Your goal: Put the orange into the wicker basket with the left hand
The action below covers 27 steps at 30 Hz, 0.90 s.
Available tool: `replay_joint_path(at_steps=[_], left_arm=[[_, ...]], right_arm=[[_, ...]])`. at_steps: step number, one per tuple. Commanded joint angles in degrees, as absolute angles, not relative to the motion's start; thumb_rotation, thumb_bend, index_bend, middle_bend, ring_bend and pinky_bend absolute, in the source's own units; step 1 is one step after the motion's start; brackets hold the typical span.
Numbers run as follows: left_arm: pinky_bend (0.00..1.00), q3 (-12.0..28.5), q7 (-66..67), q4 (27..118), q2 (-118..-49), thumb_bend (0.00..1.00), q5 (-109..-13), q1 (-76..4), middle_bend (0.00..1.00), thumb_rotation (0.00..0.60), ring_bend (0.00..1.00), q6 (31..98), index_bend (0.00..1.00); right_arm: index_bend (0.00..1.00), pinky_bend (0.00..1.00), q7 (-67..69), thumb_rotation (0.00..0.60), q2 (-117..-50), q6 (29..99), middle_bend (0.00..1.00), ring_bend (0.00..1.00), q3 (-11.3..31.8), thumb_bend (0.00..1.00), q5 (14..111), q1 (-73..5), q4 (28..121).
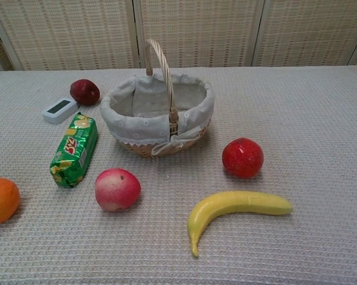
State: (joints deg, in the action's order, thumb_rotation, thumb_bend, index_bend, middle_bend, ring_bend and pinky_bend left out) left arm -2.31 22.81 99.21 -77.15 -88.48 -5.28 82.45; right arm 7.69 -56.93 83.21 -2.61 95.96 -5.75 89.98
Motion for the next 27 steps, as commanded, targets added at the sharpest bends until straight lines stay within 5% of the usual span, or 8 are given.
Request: replay_joint_path(at_steps=[1,27], left_arm=[[0.13,-2.2,23.0,98.1,-78.5,0.36,-88.1,-6.2,0.0,0.6,0.0,80.8,0.0],[0.12,-0.2,19.0,88.1,-84.8,0.36,-77.9,-10.9,0.0,0.6,0.0,69.1,0.0]], right_arm=[[0.0,0.07,7.9,0.6,-56.9,82.7,0.0,0.0,-2.7,0.03,95.9,-6.0,89.9],[0.0,0.07,8.7,0.6,-56.0,80.8,0.0,0.0,-3.5,0.03,96.1,-6.9,90.2]])
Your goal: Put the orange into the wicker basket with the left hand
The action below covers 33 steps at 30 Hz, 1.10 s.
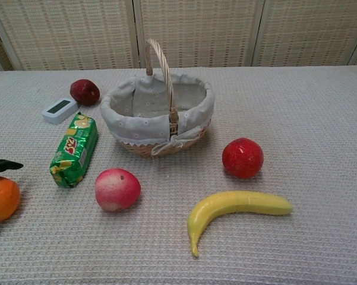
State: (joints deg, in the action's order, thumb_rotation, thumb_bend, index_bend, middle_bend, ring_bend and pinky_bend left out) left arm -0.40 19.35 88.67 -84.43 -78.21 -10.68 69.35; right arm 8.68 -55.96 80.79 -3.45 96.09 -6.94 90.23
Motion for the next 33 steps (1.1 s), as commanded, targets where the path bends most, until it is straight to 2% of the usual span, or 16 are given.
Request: replay_joint_path(at_steps=[1,6,10,13,22,28,33], left_arm=[[0.12,-0.2,18.8,87.9,-85.0,0.36,-77.9,-11.0,0.0,0.6,0.0,69.2,0.0],[0.13,-0.1,18.1,87.2,-85.5,0.36,-78.2,-10.9,0.0,0.6,0.03,70.3,0.0],[0.17,0.0,17.6,86.3,-86.3,0.36,-79.2,-10.5,0.01,0.6,0.16,72.2,0.0],[0.21,0.1,17.1,85.4,-86.9,0.36,-79.9,-10.3,0.05,0.6,0.23,73.5,0.03],[0.26,1.3,17.4,84.7,-87.2,0.36,-81.4,-10.1,0.12,0.6,0.29,77.1,0.09],[0.27,5.9,21.8,86.1,-85.8,0.36,-83.1,-11.4,0.12,0.6,0.3,82.5,0.09],[0.28,11.0,23.9,87.0,-84.7,0.36,-83.7,-15.4,0.13,0.6,0.3,82.6,0.1]], right_arm=[[0.0,0.07,8.7,0.6,-56.0,80.8,0.0,0.0,-3.5,0.03,96.1,-7.0,90.2],[0.0,0.07,8.9,0.6,-55.9,80.8,0.0,0.0,-3.6,0.03,96.2,-7.0,90.2],[0.0,0.07,8.9,0.6,-55.9,80.8,0.0,0.0,-3.6,0.03,96.2,-7.0,90.2],[0.0,0.07,8.9,0.6,-55.9,80.8,0.0,0.0,-3.6,0.03,96.2,-7.0,90.2],[0.0,0.07,9.0,0.6,-55.8,80.7,0.0,0.0,-3.7,0.03,96.2,-7.1,90.2],[0.0,0.07,9.1,0.6,-55.7,80.8,0.0,0.0,-3.8,0.03,96.3,-7.0,90.2],[0.0,0.07,9.3,0.6,-55.7,81.2,0.0,0.0,-3.8,0.03,96.4,-6.9,90.2]])
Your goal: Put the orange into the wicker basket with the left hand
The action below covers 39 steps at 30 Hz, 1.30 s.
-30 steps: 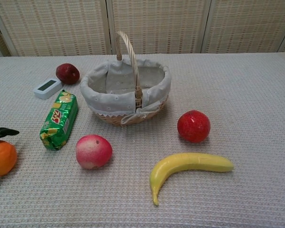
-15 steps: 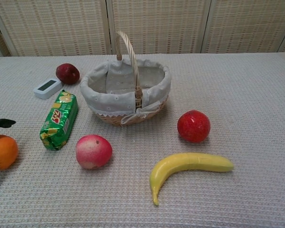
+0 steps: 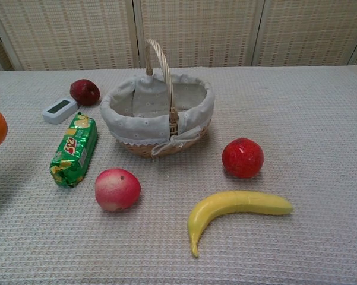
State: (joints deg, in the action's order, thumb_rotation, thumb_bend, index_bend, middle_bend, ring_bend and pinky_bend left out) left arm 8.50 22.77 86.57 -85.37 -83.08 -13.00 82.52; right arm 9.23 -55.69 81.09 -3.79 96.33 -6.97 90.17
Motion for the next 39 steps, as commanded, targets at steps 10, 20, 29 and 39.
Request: replay_joint_path(at_steps=[10,20,29,39], left_arm=[[0.28,16.6,27.0,86.7,-87.4,0.37,-82.4,-25.5,0.11,0.6,0.3,75.4,0.1],[0.28,18.5,29.0,81.3,-93.6,0.37,-78.7,-33.8,0.1,0.6,0.3,68.9,0.1],[0.28,19.1,28.4,77.5,-98.6,0.38,-77.3,-38.3,0.07,0.6,0.29,67.1,0.09],[0.15,18.5,28.7,80.3,-97.8,0.35,-74.4,-39.0,0.0,0.6,0.0,67.1,0.0]], right_arm=[[0.0,0.07,9.6,0.6,-55.6,81.4,0.0,0.0,-4.0,0.03,96.9,-6.9,89.9],[0.0,0.07,10.1,0.6,-55.5,81.7,0.0,0.0,-4.1,0.03,97.1,-6.9,89.7],[0.0,0.07,10.7,0.6,-55.4,81.7,0.0,0.0,-4.0,0.03,97.0,-7.0,89.5],[0.0,0.07,11.1,0.6,-55.2,81.6,0.0,0.0,-4.0,0.03,96.8,-7.1,89.5]])
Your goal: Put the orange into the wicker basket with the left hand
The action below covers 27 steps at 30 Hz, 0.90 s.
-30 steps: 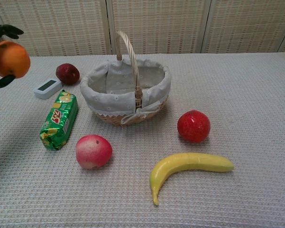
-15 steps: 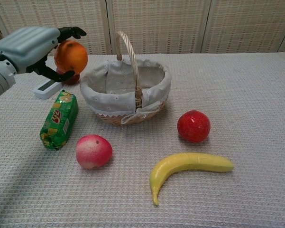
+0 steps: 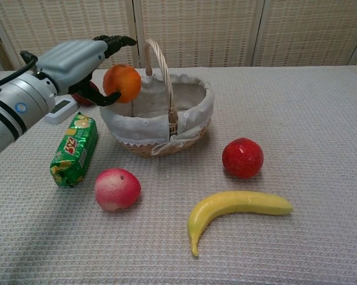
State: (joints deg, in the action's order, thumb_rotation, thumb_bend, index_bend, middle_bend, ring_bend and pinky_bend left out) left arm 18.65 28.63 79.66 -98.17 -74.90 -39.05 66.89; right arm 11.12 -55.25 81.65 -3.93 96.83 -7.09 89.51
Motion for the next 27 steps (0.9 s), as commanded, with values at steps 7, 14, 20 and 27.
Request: replay_joint_path(at_steps=[7,14,20,27], left_arm=[[0.12,18.1,32.8,83.5,-95.3,0.33,-71.6,-38.4,0.0,0.6,0.0,68.1,0.0],[0.12,14.7,42.2,89.5,-88.3,0.33,-67.3,-33.4,0.0,0.6,0.0,72.4,0.0],[0.12,9.1,43.2,94.7,-80.7,0.33,-65.8,-26.7,0.0,0.6,0.0,76.1,0.0],[0.12,4.0,36.6,96.2,-76.6,0.33,-70.5,-19.9,0.0,0.6,0.0,82.2,0.0]], right_arm=[[0.0,0.07,11.0,0.6,-55.1,81.2,0.0,0.0,-4.0,0.03,96.7,-7.2,89.7],[0.0,0.07,11.6,0.6,-55.0,81.3,0.0,0.0,-3.9,0.03,96.8,-7.3,89.7],[0.0,0.07,10.1,0.6,-55.4,79.9,0.0,0.0,-4.1,0.03,96.8,-7.9,89.7],[0.0,0.07,8.8,0.6,-55.8,79.8,0.0,0.0,-4.2,0.03,96.7,-7.8,90.0]])
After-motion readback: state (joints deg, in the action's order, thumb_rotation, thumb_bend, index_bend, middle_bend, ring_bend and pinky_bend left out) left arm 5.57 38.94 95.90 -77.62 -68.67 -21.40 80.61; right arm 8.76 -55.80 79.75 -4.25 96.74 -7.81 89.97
